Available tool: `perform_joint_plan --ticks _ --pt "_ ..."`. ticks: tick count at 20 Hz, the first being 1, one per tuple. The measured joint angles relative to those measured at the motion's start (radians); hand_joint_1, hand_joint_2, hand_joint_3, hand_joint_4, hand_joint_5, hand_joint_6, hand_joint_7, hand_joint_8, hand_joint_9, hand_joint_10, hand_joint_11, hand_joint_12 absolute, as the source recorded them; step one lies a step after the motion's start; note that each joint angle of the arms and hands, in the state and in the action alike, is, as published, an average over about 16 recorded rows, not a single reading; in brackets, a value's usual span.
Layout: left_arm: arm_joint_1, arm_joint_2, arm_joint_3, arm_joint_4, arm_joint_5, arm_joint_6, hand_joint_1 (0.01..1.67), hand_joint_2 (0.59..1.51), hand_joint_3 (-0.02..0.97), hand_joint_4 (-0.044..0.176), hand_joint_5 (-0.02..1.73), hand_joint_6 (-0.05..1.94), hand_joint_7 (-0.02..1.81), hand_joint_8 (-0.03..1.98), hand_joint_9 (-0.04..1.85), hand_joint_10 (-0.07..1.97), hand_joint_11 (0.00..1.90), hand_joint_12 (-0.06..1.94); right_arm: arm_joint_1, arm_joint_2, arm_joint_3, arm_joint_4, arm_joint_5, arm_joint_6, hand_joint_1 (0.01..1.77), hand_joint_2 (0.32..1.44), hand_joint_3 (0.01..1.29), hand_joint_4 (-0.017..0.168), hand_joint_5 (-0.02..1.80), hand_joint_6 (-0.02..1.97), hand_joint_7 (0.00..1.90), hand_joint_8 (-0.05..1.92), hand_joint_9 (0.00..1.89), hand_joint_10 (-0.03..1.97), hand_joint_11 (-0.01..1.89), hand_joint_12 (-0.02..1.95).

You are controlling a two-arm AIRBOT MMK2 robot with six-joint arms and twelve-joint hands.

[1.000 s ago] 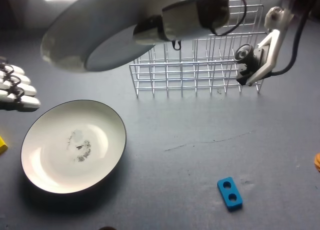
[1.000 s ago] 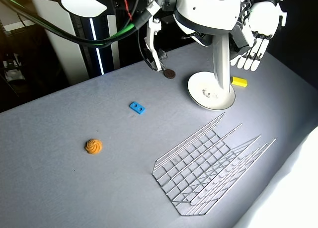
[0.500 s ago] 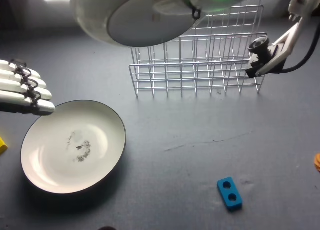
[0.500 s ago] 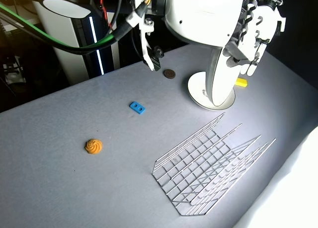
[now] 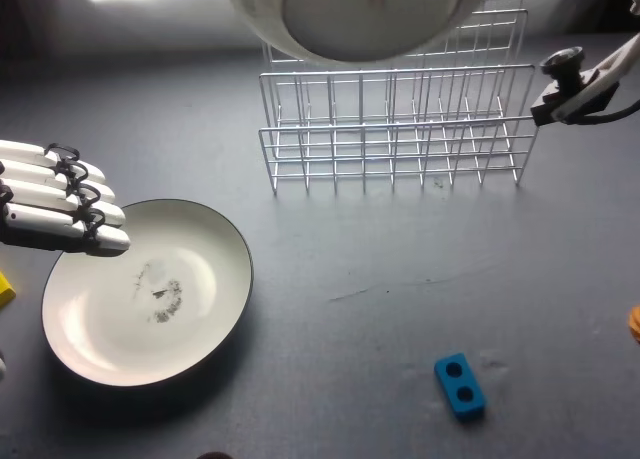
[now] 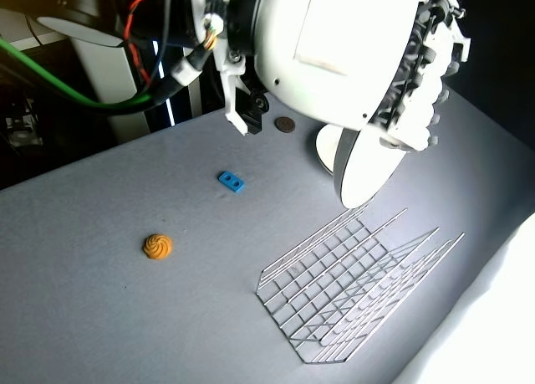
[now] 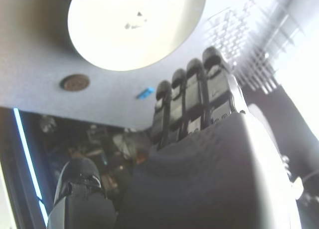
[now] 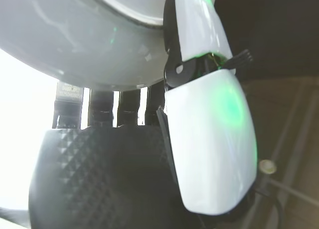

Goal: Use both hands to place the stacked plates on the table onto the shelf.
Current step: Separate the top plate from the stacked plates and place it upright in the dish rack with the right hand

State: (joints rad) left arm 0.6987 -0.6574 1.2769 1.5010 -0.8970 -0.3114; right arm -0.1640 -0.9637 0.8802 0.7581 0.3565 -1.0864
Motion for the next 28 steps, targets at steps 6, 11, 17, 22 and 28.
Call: perform_joint_plan --ticks 6,11,17,22,28 --pt "0.036 -0.018 -0.005 0.001 0.019 0.002 0.02 1.033 0.02 -0.001 0.15 0.01 0.12 0.01 0.08 0.01 0.02 0.17 -0.023 0.012 0.053 -0.013 -0.018 0.052 1.35 1.0 0.01 -0.006 0.86 1.14 0.9 1.05 0.82 1.26 0.68 1.16" --pt "0.074 -0.034 -0.004 -0.011 0.045 0.015 0.02 1.037 0.02 -0.002 0.15 0.01 0.12 0.01 0.08 0.01 0.02 0.17 -0.042 0.013 0.102 -0.074 -0.042 0.12 1.35 1.0 0.01 -0.008 0.86 1.15 0.9 1.05 0.82 1.27 0.67 1.17" --pt "0.12 -0.052 -0.002 -0.027 0.08 0.046 0.02 1.042 0.02 0.0 0.15 0.01 0.13 0.01 0.09 0.01 0.02 0.19 -0.056 0.006 0.161 -0.149 -0.072 0.205 1.35 1.0 0.01 -0.007 0.86 1.14 0.89 1.05 0.82 1.26 0.68 1.17" --pt "0.15 -0.068 0.005 -0.043 0.109 0.077 0.02 1.044 0.02 0.0 0.15 0.01 0.14 0.01 0.09 0.01 0.02 0.2 -0.069 -0.008 0.207 -0.198 -0.091 0.281 1.35 1.0 0.01 -0.007 0.86 1.14 0.89 1.04 0.83 1.25 0.68 1.16" --pt "0.177 -0.086 0.019 -0.062 0.137 0.1 0.02 1.041 0.02 0.002 0.15 0.01 0.14 0.01 0.09 0.01 0.02 0.19 -0.086 -0.04 0.26 -0.191 -0.111 0.332 1.35 1.02 0.01 -0.007 0.85 1.14 0.9 1.04 0.84 1.24 0.69 1.17"
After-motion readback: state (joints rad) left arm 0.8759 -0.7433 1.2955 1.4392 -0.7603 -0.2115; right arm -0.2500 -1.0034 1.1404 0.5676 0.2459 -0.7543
